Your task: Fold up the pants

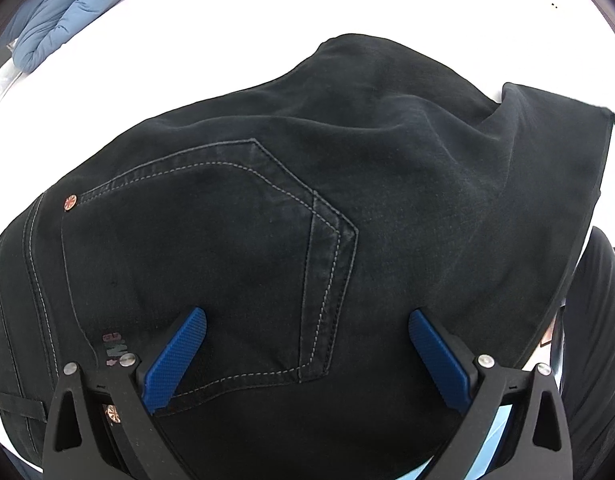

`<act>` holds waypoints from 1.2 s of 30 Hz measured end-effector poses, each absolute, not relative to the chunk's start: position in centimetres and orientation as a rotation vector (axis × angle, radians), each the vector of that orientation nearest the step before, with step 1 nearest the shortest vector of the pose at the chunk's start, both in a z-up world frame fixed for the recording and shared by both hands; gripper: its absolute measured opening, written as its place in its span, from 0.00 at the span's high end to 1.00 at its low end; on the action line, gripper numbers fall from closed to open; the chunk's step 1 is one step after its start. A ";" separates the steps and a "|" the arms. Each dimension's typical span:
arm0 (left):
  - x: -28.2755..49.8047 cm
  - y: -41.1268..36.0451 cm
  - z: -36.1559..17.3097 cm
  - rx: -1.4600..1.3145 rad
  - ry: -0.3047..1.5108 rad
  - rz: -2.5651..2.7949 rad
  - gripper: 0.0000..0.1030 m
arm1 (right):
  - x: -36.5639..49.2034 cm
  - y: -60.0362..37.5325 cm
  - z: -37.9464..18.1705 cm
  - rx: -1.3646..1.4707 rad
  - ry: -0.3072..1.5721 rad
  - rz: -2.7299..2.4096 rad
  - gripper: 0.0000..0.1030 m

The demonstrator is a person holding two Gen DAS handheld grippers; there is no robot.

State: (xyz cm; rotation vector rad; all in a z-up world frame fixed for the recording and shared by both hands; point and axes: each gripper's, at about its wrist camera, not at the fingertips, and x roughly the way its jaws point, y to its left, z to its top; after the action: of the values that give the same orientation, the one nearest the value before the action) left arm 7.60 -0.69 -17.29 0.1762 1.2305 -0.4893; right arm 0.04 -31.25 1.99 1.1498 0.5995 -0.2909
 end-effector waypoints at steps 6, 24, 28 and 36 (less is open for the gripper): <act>7.6 -0.9 -16.9 0.187 1.237 -0.488 0.01 | -4.8 -32.4 -3.9 1.231 0.666 -0.432 0.98; 7.1 -1.9 -16.7 0.202 1.249 -0.467 0.00 | -5.2 -33.1 -9.6 1.209 0.726 -0.408 0.98; 7.1 -1.9 -16.8 0.200 1.243 -0.462 0.00 | -3.8 -33.3 -9.8 1.185 0.695 -0.375 0.97; 6.3 -0.5 -16.7 0.196 1.229 -0.476 0.00 | -4.3 -35.1 -10.4 1.249 0.756 -0.305 0.94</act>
State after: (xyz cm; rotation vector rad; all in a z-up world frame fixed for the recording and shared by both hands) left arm 6.27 -0.50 -16.67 0.1957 1.2289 -0.4759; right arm -4.32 -35.05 -10.42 1.2491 0.7556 -0.3053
